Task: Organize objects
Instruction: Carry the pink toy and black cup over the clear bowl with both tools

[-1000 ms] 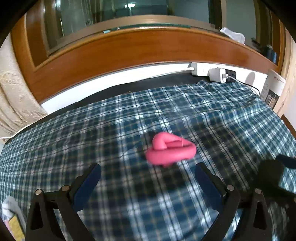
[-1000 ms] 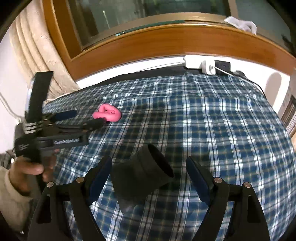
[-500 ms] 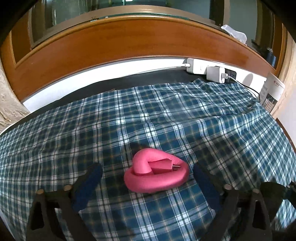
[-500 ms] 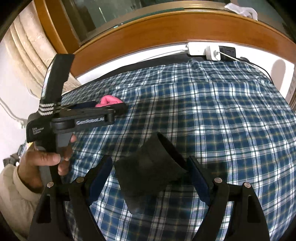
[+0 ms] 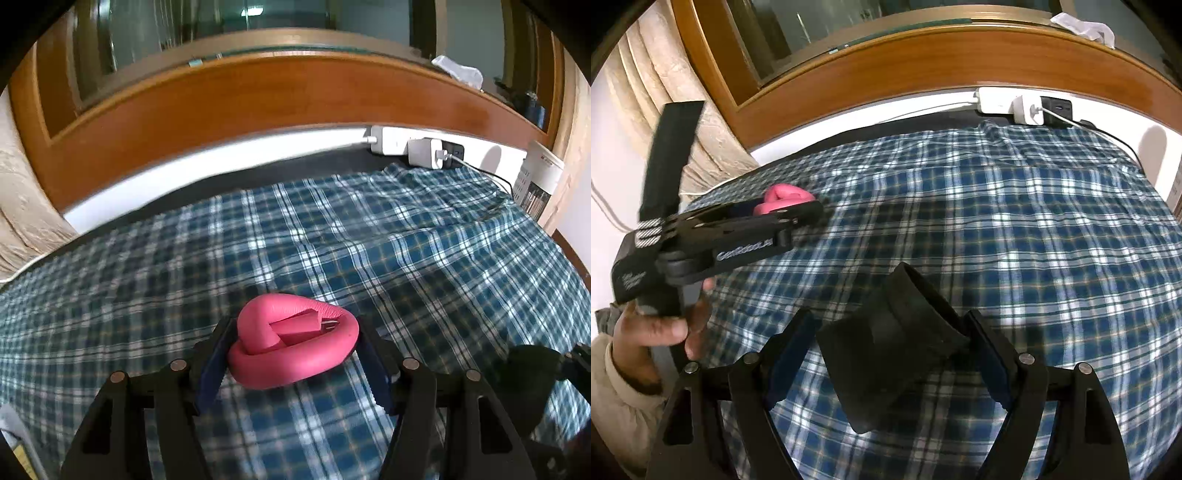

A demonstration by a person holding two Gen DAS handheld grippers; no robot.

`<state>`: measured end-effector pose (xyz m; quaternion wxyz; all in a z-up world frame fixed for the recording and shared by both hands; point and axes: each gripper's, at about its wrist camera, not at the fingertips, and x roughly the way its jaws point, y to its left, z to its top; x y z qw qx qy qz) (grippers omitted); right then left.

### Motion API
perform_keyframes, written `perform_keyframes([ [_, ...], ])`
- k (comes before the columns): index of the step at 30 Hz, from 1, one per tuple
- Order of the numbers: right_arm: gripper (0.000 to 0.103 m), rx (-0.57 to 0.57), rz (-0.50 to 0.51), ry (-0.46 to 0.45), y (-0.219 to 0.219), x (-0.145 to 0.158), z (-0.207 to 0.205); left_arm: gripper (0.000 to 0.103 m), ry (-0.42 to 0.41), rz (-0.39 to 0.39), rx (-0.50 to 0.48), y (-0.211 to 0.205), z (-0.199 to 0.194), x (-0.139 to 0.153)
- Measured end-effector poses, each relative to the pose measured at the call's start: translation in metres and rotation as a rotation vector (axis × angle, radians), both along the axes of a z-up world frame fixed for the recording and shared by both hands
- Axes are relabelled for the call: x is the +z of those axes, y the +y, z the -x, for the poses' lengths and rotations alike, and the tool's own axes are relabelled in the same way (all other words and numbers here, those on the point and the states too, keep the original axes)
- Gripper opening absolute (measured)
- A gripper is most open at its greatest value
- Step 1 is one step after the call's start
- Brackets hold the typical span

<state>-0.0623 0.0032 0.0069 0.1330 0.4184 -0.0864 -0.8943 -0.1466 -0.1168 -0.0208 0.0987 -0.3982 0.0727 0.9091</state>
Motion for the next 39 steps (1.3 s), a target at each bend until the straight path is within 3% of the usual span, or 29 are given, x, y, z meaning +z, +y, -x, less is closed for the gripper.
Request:
perform_keyframes([
  [6, 0.083, 0.032, -0.001, 0.011, -0.012, 0.0, 0.003, 0.068, 0.031, 0.0, 0.018, -0.011, -0.024, 0.011],
  [18, 0.083, 0.18, -0.102, 0.031, -0.061, 0.0, 0.01, 0.068, 0.083, -0.038, 0.06, -0.048, -0.079, 0.032],
  [30, 0.083, -0.07, -0.115, -0.006, -0.053, 0.005, 0.013, 0.068, 0.119, -0.104, 0.123, -0.098, -0.115, 0.042],
  [39, 0.082, -0.126, -0.177, -0.032, -0.064, -0.003, 0.015, 0.068, 0.148, -0.122, 0.141, -0.123, -0.13, 0.046],
])
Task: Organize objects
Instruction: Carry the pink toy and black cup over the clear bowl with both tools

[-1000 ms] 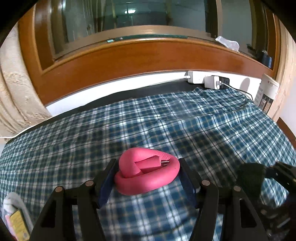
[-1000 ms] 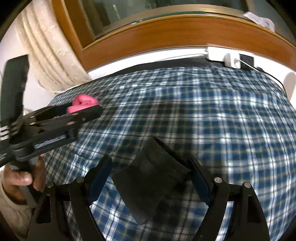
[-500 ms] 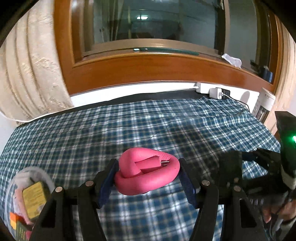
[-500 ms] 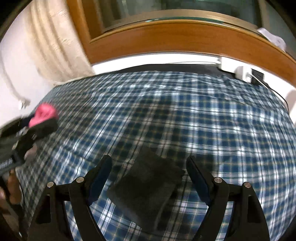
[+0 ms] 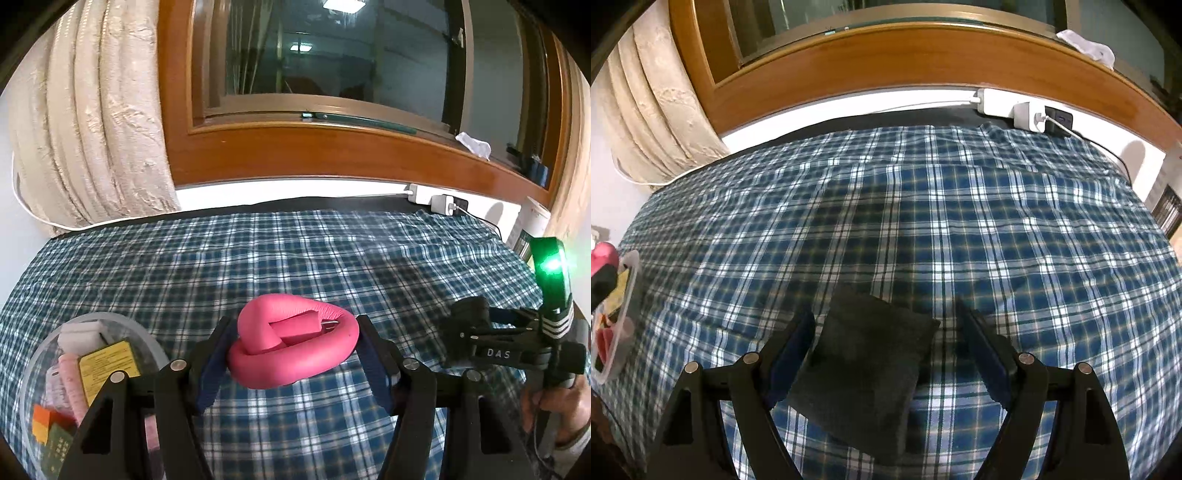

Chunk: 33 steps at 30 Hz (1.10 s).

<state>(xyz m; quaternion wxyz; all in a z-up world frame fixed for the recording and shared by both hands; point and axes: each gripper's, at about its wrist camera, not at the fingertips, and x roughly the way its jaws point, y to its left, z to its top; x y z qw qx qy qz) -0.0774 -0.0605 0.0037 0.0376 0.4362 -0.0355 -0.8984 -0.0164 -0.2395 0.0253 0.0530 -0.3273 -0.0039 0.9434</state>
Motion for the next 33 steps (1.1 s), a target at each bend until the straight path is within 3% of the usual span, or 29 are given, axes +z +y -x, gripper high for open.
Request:
perform_keyframes([
  [3, 0.079, 0.002, -0.019, 0.001, -0.006, -0.001, 0.0, 0.068, 0.003, -0.012, 0.006, -0.007, -0.003, 0.001],
  [9, 0.062, 0.025, -0.085, 0.018, -0.022, 0.0, -0.001, 0.068, 0.016, -0.012, 0.019, -0.015, -0.008, 0.002],
  [16, 0.054, 0.036, -0.057, 0.029, -0.024, 0.001, -0.004, 0.068, 0.012, -0.021, 0.043, -0.024, -0.009, 0.0],
  [33, 0.05, 0.132, 0.067, 0.107, -0.059, 0.022, -0.028, 0.068, 0.02, -0.019, 0.147, -0.064, -0.024, -0.005],
])
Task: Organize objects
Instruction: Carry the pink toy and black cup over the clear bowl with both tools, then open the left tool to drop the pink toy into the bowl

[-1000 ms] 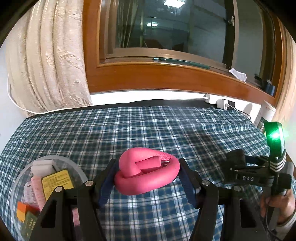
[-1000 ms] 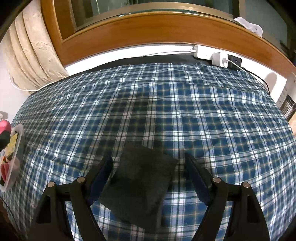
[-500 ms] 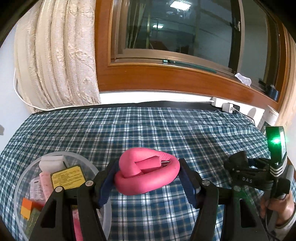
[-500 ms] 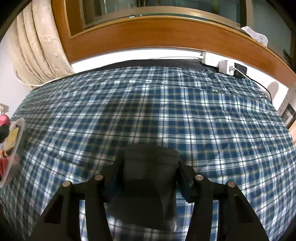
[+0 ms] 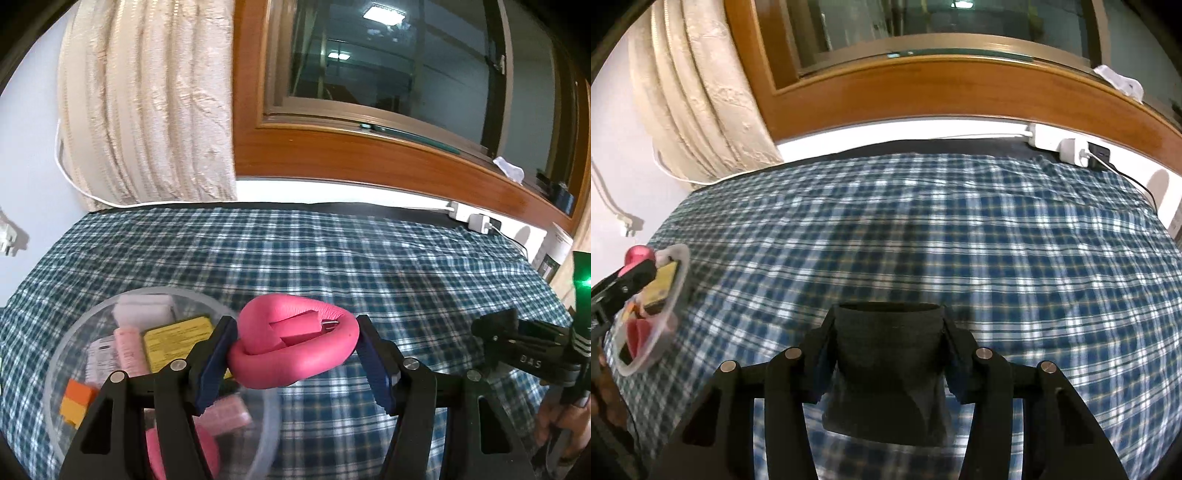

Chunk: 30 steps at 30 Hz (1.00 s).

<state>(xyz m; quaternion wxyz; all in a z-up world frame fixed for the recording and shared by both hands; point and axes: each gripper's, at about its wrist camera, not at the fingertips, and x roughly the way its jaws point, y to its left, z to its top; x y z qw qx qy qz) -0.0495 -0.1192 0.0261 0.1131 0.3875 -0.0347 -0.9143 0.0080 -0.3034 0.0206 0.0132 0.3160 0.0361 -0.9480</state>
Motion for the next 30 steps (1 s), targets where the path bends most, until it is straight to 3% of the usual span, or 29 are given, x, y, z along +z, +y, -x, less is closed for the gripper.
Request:
perform_keyframes([
  [17, 0.05, 0.233, 0.113, 0.051, -0.08, 0.035, -0.018, 0.068, 0.021, 0.021, 0.241, -0.099, -0.035, -0.001],
  [30, 0.05, 0.448, 0.132, 0.093, -0.177, 0.057, -0.031, 0.068, -0.017, 0.008, 0.259, -0.137, -0.037, -0.018],
])
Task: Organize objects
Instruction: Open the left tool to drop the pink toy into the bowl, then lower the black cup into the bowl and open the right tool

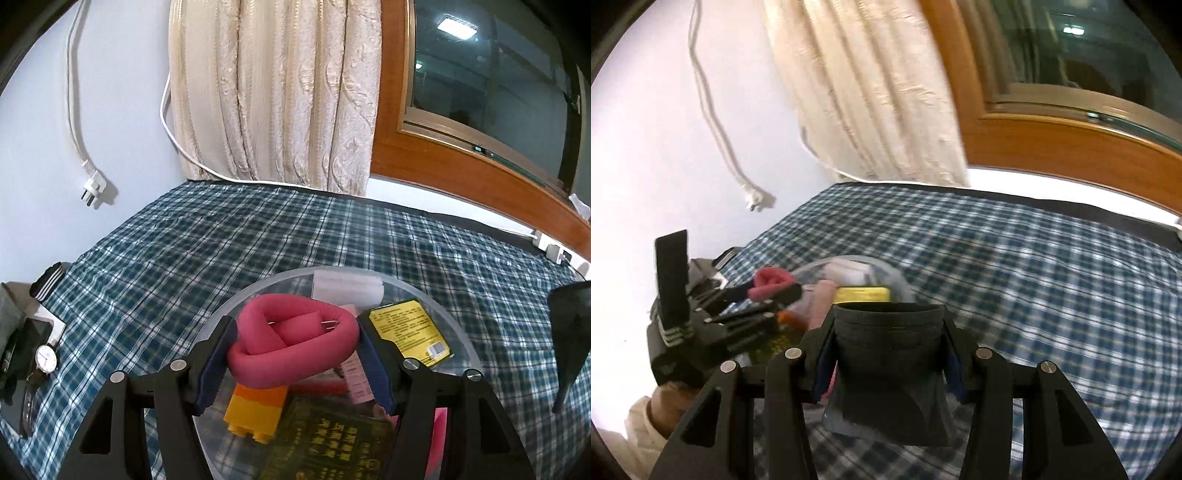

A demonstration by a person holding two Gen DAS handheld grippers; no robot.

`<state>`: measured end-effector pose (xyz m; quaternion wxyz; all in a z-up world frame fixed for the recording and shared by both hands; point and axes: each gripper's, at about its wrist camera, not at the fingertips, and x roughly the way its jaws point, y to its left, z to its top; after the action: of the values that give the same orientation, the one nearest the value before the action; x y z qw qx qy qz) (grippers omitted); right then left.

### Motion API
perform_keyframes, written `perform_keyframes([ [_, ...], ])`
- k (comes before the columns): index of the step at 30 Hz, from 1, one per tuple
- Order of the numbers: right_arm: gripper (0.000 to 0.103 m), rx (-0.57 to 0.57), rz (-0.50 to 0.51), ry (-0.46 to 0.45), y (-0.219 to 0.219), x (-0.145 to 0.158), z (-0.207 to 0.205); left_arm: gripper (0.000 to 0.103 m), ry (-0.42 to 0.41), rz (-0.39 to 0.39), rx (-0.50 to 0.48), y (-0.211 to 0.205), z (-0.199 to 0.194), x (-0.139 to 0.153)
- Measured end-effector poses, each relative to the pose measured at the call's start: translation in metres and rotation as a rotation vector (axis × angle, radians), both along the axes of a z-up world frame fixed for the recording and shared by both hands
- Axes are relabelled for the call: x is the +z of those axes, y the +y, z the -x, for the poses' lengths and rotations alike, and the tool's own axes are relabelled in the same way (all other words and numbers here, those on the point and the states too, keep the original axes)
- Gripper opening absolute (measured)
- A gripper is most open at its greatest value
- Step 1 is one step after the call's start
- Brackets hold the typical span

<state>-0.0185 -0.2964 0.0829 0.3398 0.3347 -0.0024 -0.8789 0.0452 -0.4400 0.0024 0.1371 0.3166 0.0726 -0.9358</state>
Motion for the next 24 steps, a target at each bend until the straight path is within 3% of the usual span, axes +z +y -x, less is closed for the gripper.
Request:
perform_keyframes([
  [8, 0.05, 0.069, -0.016, -0.025, -0.04, -0.009, 0.004, 0.068, -0.013, -0.014, -0.022, -0.002, 0.003, -0.007],
  [13, 0.05, 0.077, -0.019, -0.038, -0.047, -0.016, 0.007, 0.095, -0.006, 0.012, -0.007, 0.0, 0.001, -0.007],
  [24, 0.05, 0.104, -0.042, -0.042, -0.063, -0.024, 0.008, 0.1, 0.103, -0.03, 0.138, -0.027, -0.019, 0.007],
])
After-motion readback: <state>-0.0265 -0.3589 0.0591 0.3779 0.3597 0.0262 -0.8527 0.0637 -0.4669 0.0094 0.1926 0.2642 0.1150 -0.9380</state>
